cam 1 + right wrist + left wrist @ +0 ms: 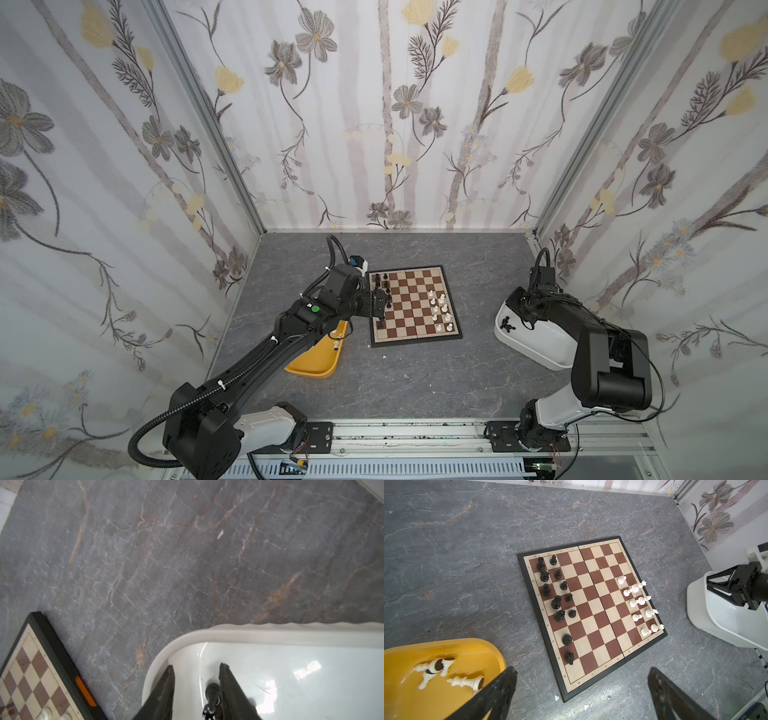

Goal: Set up the chess pieces on the board

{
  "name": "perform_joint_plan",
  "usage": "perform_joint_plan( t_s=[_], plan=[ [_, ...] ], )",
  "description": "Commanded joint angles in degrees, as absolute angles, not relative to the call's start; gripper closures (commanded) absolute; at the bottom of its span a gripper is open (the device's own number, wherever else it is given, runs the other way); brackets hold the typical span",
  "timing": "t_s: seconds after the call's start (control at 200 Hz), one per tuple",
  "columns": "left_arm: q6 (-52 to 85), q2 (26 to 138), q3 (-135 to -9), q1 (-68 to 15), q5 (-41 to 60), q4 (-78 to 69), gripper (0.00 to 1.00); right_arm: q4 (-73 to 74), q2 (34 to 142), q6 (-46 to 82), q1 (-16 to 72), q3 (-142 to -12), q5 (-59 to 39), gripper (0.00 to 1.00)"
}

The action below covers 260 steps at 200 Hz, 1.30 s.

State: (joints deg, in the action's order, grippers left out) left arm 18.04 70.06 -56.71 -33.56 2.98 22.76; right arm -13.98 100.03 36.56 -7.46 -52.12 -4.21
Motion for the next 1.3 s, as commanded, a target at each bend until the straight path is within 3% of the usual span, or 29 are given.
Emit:
perform_joint_plan(
  t_s=[0.0, 0.375, 0.615, 0.789, 1.294],
  plan=[
    [17.62, 70.31, -56.78, -33.52, 1.87, 21.97, 0.0, -9.09, 103.12, 38.67, -7.46, -55.86, -5.78, 0.62],
    [17.23, 70.93, -56.47, -33.42, 1.73, 21.42, 0.0, -13.97, 104.12, 30.13, -6.95, -58.03, -4.04, 0.61],
    [16.03, 70.59, -55.69, -33.32, 10.15, 17.41, 0.0, -17.06, 104.47, 21.99, -4.54, -59.1, -1.62, 0.56],
    [15.29, 69.37, -54.1, -33.25, 18.82, 14.11, 0.0, -19.12, 108.52, 19.48, -2.93, -62.71, -0.86, 0.64],
    [15.38, 69.08, -54.06, -33.14, 16.99, 14.43, 0.0, -22.44, 112.05, 17.14, -0.44, -64.22, 0.72, 0.69]
  ],
)
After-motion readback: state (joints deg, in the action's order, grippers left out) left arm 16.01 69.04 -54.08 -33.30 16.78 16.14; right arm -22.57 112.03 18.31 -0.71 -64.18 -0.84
